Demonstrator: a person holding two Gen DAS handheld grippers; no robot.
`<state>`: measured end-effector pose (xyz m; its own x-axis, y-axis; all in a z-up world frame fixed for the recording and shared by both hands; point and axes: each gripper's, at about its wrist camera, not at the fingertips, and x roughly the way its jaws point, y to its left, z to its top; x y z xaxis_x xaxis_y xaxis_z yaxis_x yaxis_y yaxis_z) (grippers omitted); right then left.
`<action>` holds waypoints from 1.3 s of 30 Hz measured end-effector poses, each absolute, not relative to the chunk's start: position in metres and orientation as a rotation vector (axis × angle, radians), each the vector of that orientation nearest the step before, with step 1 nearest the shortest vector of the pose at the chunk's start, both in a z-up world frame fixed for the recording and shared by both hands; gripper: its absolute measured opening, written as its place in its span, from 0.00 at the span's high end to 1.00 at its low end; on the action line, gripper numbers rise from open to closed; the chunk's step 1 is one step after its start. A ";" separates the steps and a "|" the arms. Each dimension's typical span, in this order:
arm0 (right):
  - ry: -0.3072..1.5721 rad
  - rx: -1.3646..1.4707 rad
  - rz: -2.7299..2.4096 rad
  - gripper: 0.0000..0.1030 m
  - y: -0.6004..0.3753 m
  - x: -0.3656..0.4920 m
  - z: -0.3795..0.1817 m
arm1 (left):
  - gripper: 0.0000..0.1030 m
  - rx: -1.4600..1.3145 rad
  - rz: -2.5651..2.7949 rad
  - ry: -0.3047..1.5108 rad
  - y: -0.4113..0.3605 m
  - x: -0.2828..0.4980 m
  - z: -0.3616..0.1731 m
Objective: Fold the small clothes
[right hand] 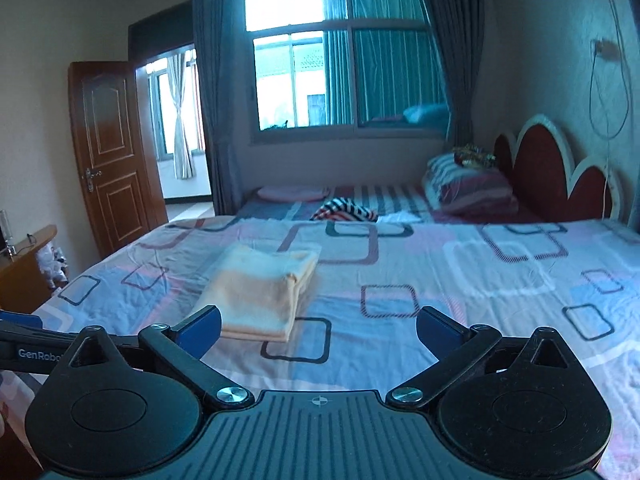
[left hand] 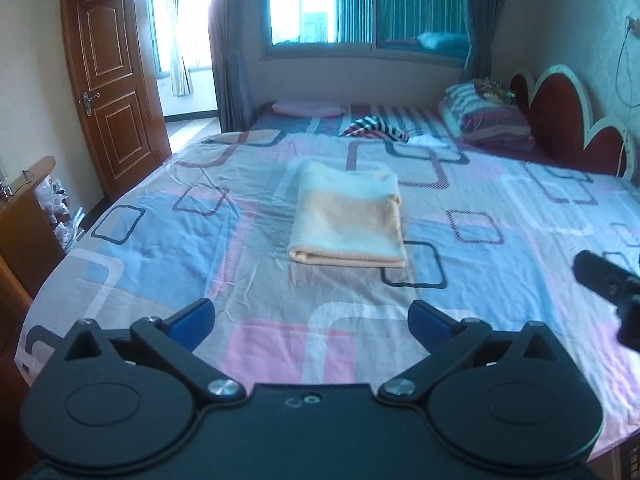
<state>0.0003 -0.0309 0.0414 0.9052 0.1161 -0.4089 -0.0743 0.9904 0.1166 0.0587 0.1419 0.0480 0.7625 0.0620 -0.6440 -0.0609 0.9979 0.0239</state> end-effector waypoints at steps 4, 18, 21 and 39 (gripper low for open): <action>0.417 0.094 0.110 0.01 -0.030 -0.014 0.044 | 0.01 -0.009 0.060 0.679 0.139 0.044 0.057; 0.408 0.110 0.101 0.00 -0.033 -0.028 0.045 | 0.01 -0.016 0.067 0.662 0.146 0.025 0.059; 0.404 0.102 0.102 0.01 -0.029 -0.031 0.046 | 0.01 -0.020 0.066 0.662 0.148 0.023 0.059; 0.408 0.097 0.104 0.00 -0.024 -0.033 0.044 | 0.01 -0.020 0.075 0.654 0.154 0.019 0.062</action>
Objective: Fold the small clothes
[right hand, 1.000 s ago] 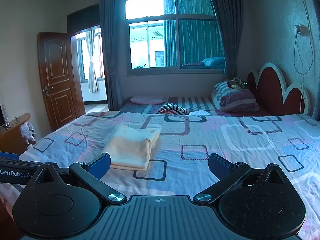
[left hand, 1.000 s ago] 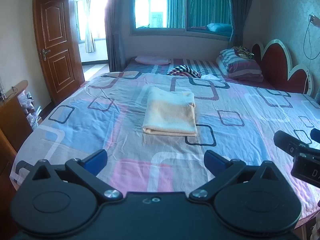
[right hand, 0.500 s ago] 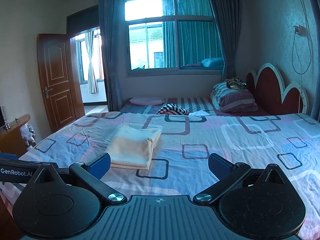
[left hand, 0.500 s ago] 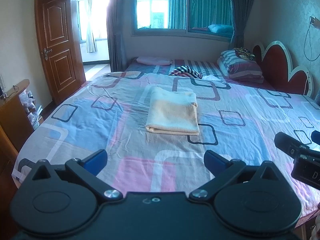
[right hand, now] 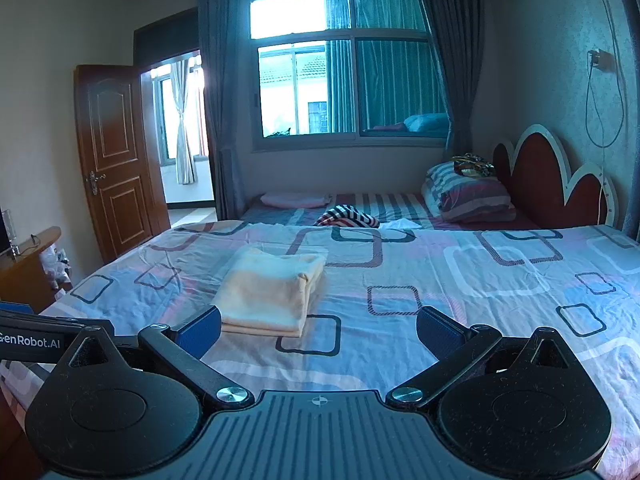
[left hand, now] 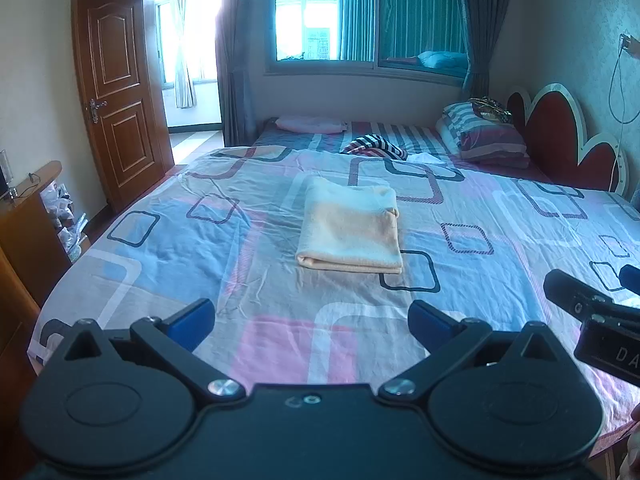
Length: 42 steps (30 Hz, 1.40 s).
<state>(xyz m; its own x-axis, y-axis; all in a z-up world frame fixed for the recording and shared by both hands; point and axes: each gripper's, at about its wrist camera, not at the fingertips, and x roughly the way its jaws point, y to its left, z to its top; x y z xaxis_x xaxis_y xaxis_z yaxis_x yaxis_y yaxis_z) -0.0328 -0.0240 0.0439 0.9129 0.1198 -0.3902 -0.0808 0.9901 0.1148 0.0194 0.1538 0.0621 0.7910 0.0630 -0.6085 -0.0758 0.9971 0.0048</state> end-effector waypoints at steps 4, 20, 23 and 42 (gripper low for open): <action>0.408 0.097 0.105 0.00 -0.023 -0.033 0.043 | 0.01 -0.023 0.076 0.653 0.155 0.019 0.063; 0.424 0.101 0.100 0.00 -0.020 -0.031 0.039 | 0.01 -0.018 0.076 0.669 0.151 0.023 0.060; 0.425 0.102 0.099 0.00 -0.020 -0.030 0.039 | 0.01 -0.018 0.077 0.668 0.151 0.024 0.060; 0.448 0.124 0.090 0.01 -0.026 -0.019 0.034 | 0.01 -0.018 0.083 0.680 0.151 0.033 0.057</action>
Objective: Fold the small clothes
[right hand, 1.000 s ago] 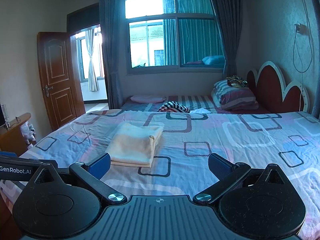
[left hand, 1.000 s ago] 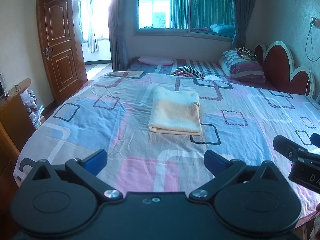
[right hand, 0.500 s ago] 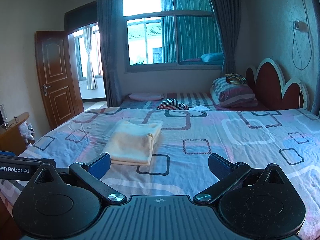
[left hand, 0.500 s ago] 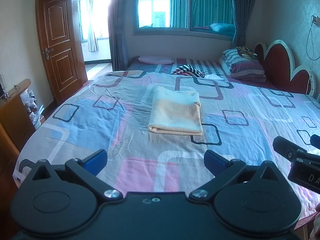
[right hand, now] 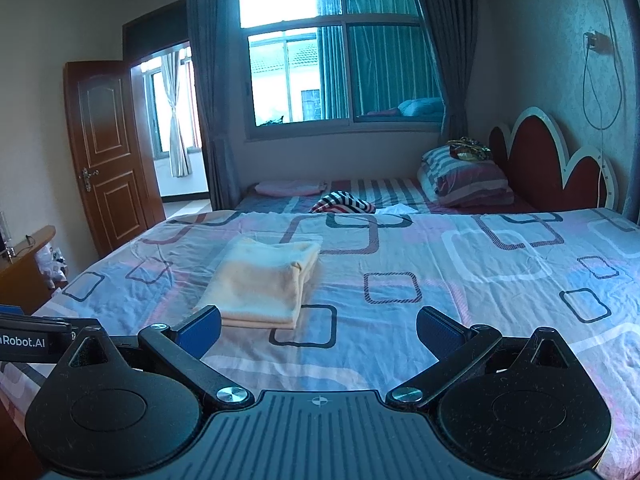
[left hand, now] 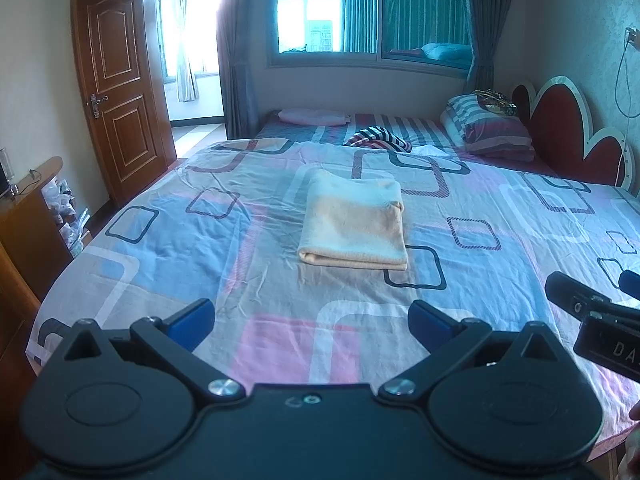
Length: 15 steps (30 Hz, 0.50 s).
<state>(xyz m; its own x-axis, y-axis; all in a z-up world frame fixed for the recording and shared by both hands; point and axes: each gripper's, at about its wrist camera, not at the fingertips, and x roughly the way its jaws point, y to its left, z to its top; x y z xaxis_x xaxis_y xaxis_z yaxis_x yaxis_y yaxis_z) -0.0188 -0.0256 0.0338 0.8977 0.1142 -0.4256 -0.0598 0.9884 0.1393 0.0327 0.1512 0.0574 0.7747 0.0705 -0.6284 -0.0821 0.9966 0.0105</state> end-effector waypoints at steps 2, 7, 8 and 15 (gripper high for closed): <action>0.449 0.123 0.093 0.00 -0.026 -0.018 0.033 | 0.01 -0.019 0.083 0.681 0.152 0.035 0.057; 0.456 0.127 0.094 0.00 -0.028 -0.014 0.032 | 0.01 -0.018 0.081 0.687 0.152 0.038 0.054; 0.457 0.128 0.093 0.00 -0.029 -0.013 0.031 | 0.01 -0.017 0.080 0.689 0.151 0.039 0.053; 0.466 0.132 0.090 0.00 -0.031 -0.007 0.029 | 0.01 -0.016 0.078 0.702 0.149 0.048 0.049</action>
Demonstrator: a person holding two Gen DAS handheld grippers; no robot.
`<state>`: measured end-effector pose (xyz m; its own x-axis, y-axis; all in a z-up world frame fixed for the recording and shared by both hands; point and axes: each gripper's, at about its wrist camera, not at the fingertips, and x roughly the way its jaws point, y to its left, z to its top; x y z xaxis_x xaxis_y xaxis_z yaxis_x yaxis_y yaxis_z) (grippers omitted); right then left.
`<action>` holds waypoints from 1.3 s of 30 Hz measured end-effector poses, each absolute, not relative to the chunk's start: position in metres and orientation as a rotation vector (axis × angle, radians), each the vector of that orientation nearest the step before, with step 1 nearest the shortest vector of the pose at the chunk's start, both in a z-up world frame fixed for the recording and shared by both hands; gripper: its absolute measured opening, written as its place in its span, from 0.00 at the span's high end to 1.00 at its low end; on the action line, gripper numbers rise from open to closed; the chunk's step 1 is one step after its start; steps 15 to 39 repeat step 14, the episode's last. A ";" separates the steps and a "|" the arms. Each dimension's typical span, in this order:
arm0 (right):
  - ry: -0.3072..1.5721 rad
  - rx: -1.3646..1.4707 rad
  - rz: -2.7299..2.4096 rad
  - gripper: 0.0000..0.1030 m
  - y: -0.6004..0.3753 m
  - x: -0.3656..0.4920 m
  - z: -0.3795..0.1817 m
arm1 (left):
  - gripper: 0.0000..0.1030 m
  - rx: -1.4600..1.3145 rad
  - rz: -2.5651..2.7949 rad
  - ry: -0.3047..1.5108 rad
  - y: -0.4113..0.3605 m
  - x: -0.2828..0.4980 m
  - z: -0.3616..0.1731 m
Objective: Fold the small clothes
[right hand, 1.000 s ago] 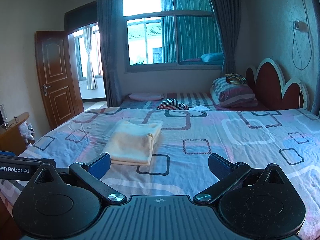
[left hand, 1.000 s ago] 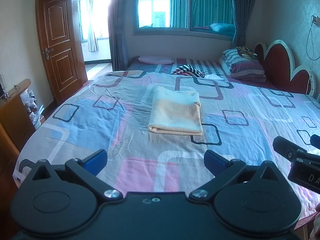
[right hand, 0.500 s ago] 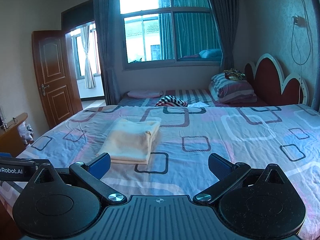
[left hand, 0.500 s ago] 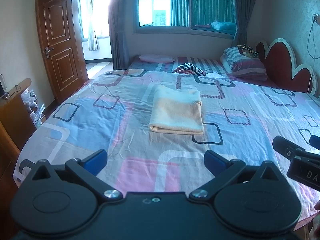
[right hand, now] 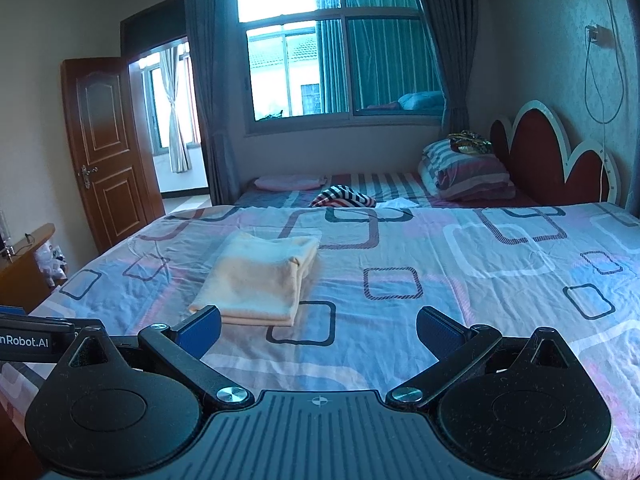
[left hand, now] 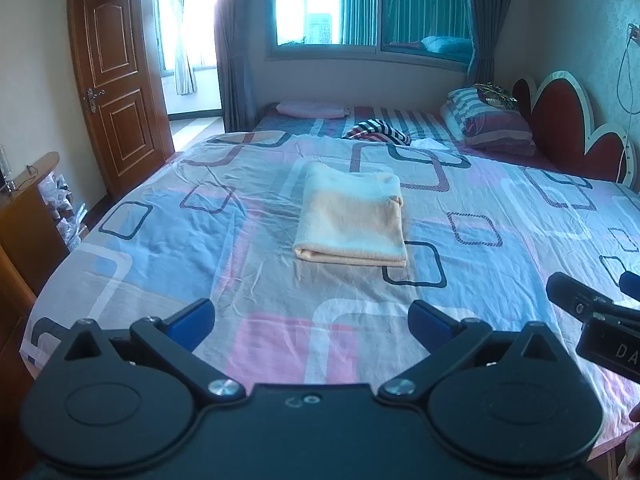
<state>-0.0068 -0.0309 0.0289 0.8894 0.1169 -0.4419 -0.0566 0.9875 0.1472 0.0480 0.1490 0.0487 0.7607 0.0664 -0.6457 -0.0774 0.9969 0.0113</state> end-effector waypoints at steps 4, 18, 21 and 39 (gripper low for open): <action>0.473 0.133 0.090 0.00 -0.031 -0.004 0.028 | 0.01 -0.014 0.064 0.709 0.148 0.054 0.045; 0.504 0.137 0.069 0.01 -0.035 0.013 0.017 | 0.01 -0.050 0.042 0.711 0.152 0.080 0.036; 0.504 0.137 0.069 0.01 -0.035 0.013 0.017 | 0.01 -0.050 0.042 0.711 0.152 0.080 0.036; 0.504 0.137 0.069 0.01 -0.035 0.013 0.017 | 0.01 -0.050 0.042 0.711 0.152 0.080 0.036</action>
